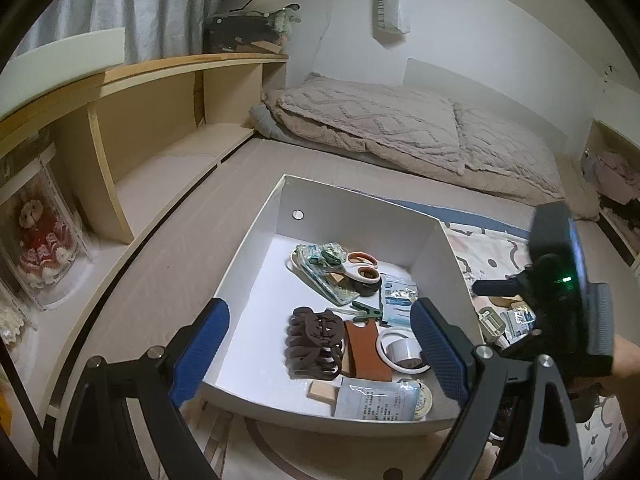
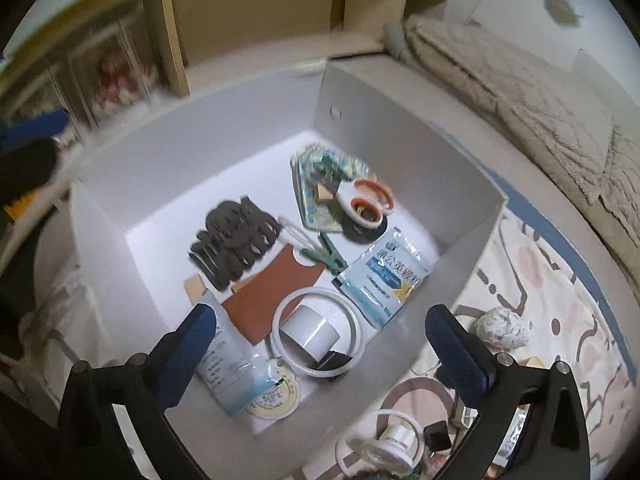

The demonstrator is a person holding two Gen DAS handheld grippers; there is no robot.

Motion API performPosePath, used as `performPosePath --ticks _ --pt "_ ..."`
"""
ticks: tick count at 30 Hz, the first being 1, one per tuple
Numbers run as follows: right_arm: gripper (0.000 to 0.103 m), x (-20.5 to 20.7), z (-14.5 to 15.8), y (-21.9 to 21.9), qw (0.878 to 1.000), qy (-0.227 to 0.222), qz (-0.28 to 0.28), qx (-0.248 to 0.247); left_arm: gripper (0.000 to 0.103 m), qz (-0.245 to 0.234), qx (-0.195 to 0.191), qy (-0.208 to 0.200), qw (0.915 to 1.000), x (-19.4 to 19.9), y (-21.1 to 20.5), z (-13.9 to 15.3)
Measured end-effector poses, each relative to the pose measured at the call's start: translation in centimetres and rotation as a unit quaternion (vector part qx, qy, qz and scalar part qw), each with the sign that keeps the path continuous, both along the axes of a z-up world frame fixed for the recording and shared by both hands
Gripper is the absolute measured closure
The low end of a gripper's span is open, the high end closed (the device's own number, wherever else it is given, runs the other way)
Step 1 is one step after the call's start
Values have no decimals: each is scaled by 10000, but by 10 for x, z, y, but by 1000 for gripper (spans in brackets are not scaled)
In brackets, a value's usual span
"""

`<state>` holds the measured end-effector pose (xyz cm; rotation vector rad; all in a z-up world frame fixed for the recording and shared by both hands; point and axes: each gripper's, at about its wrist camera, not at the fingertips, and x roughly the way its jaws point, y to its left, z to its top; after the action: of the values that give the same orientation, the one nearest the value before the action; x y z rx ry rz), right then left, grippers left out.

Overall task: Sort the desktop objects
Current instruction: 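Withdraw both grippers from the box back toward the pile on the bed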

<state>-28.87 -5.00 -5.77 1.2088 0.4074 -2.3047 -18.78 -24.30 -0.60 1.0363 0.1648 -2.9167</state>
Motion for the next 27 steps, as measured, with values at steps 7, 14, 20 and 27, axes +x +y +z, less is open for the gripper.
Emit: performPosePath --ticks 7,14,20,27 --pt "0 16 13 24 9973 435 -310 -498 10 -79 -298 225 9993 9 13 5" --pt "0 36 27 41 9927 731 -538 -797 4 -140 -207 377 9990 18 19 11" --pt "0 57 43 58 9880 1010 -707 -932 0 -195 -281 386 9987 25 24 14" --pt "0 86 62 76 9838 1348 -787 -884 0 -340 -328 425 9980 36 34 20"
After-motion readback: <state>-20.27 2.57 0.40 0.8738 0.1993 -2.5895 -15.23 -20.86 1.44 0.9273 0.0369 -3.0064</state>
